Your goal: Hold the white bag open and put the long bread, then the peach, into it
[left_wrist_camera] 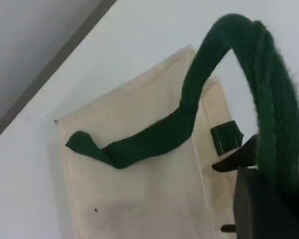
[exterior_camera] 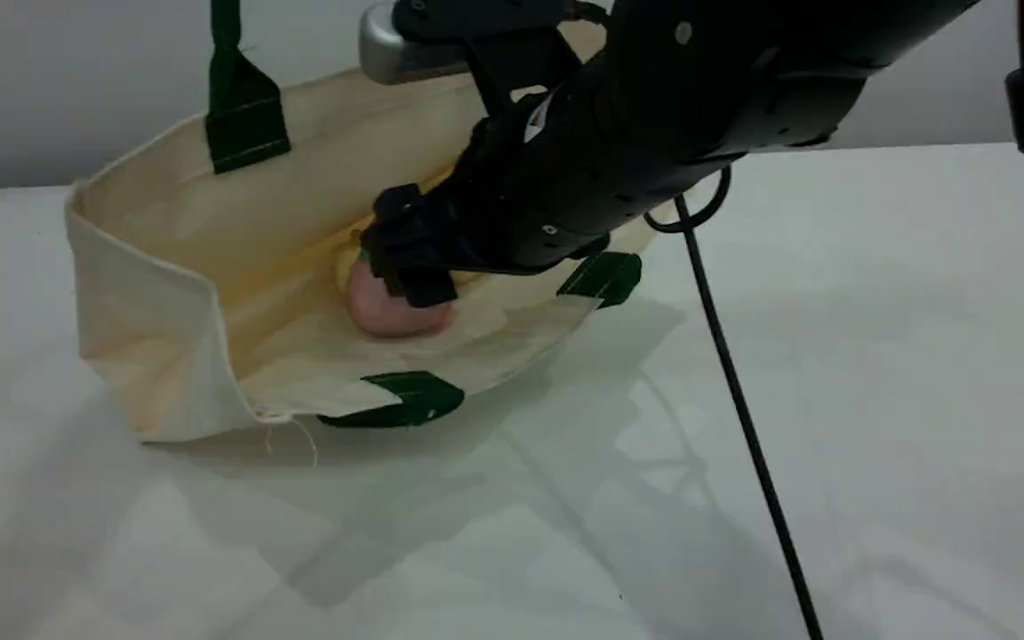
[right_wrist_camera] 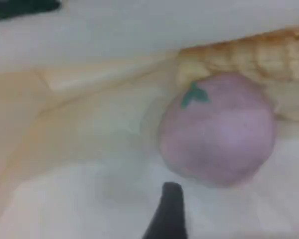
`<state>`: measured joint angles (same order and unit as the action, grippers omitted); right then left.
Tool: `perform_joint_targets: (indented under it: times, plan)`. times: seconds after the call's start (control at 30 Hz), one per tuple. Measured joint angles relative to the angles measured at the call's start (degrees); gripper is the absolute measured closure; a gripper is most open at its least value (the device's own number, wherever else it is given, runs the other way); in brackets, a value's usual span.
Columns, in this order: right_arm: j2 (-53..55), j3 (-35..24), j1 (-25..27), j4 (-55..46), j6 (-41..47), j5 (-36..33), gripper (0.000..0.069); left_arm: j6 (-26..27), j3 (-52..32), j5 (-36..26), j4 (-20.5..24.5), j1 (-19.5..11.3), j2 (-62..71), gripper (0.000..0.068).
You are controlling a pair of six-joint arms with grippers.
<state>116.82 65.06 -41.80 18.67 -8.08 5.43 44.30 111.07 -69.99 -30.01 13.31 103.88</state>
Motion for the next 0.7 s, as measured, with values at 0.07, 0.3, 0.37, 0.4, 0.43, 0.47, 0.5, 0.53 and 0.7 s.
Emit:
perform_joint_targets:
  times: [0.07, 0.3, 0.37, 0.4, 0.43, 0.47, 0.5, 0.53, 0.7]
  plan:
    - [-0.94, 0.0, 0.82, 0.0, -0.22, -1.5, 0.0086, 0.0, 0.0, 0.0, 0.0, 0.0, 0.0, 0.0593]
    - [-8.42, 0.0, 7.01, -1.08, -3.37, -10.26, 0.0101, 0.0, 0.0, 0.0, 0.0, 0.0, 0.0, 0.0593]
    - [-11.28, 0.0, 9.71, -1.73, -3.37, -12.87, 0.0101, 0.0, 0.0, 0.0, 0.0, 0.0, 0.0, 0.0593]
    - [-12.47, 0.0, 11.33, -2.17, -3.37, -14.1, 0.0101, 0.0, 0.0, 0.0, 0.0, 0.0, 0.0, 0.0593]
    - [-13.85, 0.0, 13.1, -2.55, -3.41, -15.32, 0.0101, 0.0, 0.0, 0.0, 0.0, 0.0, 0.0, 0.0593]
    - [-15.19, 0.0, 14.97, -2.6, -3.41, -16.35, 0.0101, 0.0, 0.0, 0.0, 0.0, 0.0, 0.0, 0.0593]
    - [-16.19, 0.0, 16.6, -2.6, -3.41, -17.45, 0.0101, 0.0, 0.0, 0.0, 0.0, 0.0, 0.0, 0.0593]
    - [-17.27, 0.0, 18.61, -2.6, -3.41, -18.52, 0.0101, 0.0, 0.0, 0.0, 0.0, 0.0, 0.0, 0.0593]
    - [-20.14, 0.0, 28.51, -2.88, -3.41, -23.99, 0.0101, 0.0, 0.0, 0.0, 0.0, 0.0, 0.0, 0.0593]
